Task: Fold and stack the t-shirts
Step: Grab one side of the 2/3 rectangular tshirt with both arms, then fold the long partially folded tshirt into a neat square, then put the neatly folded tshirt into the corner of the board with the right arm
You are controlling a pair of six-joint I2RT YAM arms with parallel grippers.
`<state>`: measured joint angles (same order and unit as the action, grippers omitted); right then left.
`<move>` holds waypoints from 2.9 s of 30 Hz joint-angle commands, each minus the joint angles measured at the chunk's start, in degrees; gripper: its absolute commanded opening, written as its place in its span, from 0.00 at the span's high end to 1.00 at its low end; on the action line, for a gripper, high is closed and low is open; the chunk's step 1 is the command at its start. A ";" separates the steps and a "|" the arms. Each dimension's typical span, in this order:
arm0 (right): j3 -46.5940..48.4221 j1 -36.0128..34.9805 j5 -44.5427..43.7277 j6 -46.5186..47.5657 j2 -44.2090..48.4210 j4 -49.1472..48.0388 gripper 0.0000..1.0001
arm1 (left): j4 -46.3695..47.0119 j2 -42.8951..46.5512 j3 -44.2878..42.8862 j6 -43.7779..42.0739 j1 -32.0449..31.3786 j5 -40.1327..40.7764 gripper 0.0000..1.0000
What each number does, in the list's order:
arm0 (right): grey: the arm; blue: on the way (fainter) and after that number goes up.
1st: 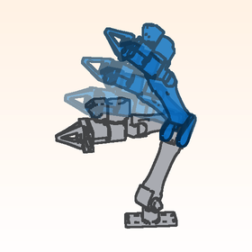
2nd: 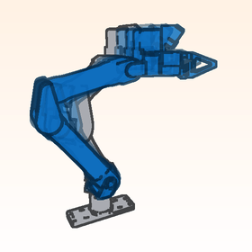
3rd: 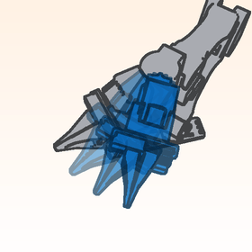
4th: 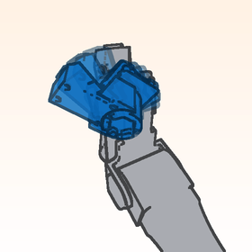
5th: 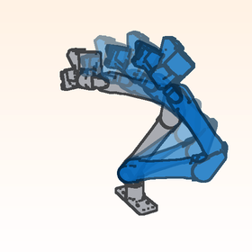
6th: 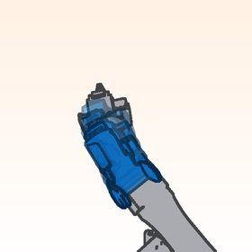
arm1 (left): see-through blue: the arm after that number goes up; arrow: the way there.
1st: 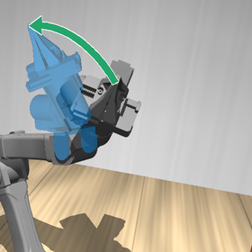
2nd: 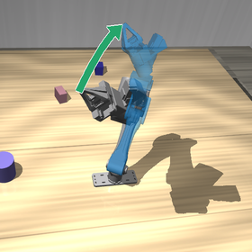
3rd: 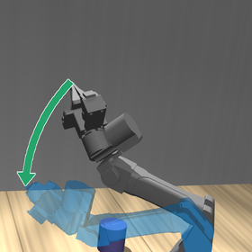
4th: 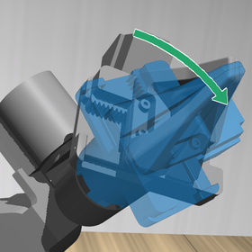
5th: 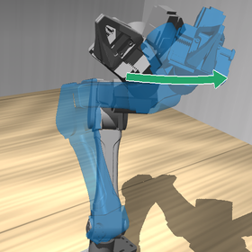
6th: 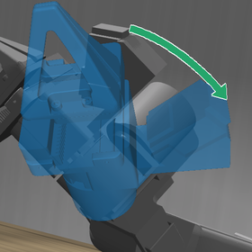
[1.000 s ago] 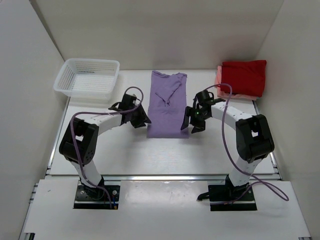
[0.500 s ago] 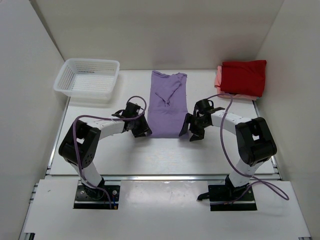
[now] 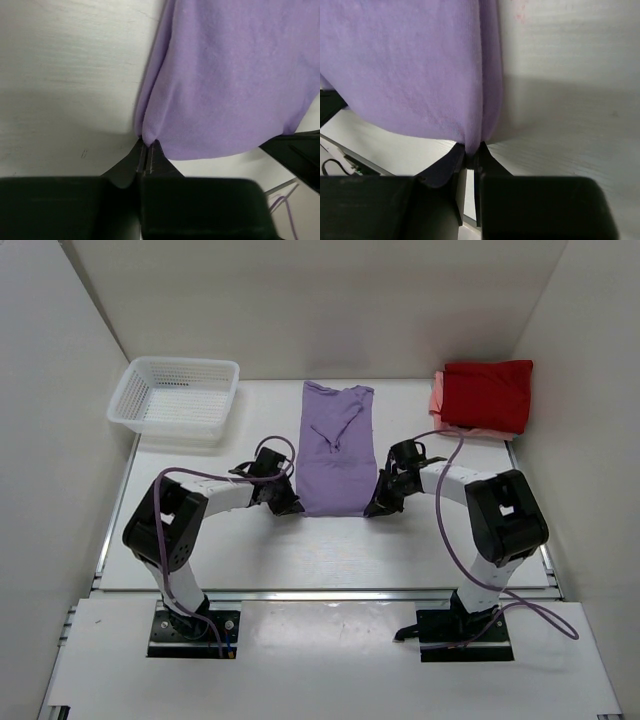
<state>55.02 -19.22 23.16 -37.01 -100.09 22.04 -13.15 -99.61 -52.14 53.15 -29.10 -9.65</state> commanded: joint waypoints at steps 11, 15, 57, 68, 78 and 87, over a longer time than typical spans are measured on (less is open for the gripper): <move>-21.18 -6.35 0.66 2.74 28.16 9.76 1.00 | -6.36 26.64 21.63 8.10 -12.54 0.77 1.00; -27.95 -8.19 2.24 -0.85 42.31 15.47 1.00 | -9.70 34.20 22.87 14.43 -19.65 0.15 1.00; 54.60 16.76 5.06 15.39 -19.54 13.75 0.29 | 21.13 -13.51 -32.43 14.79 17.50 -7.30 0.62; 44.12 13.87 3.39 21.54 -21.63 12.15 0.22 | 15.45 -15.60 -28.29 12.86 8.89 -8.38 0.78; 50.43 8.33 -4.77 19.26 -30.33 21.79 0.17 | 2.60 -23.25 -28.11 13.57 8.01 -4.50 0.81; 63.36 2.18 -5.75 22.43 -40.09 34.11 0.20 | 2.07 -24.84 -28.55 13.03 9.23 -5.82 0.83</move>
<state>117.03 -14.92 18.70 -15.99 -136.33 50.35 -8.69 -124.33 -81.34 66.89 -20.62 -16.95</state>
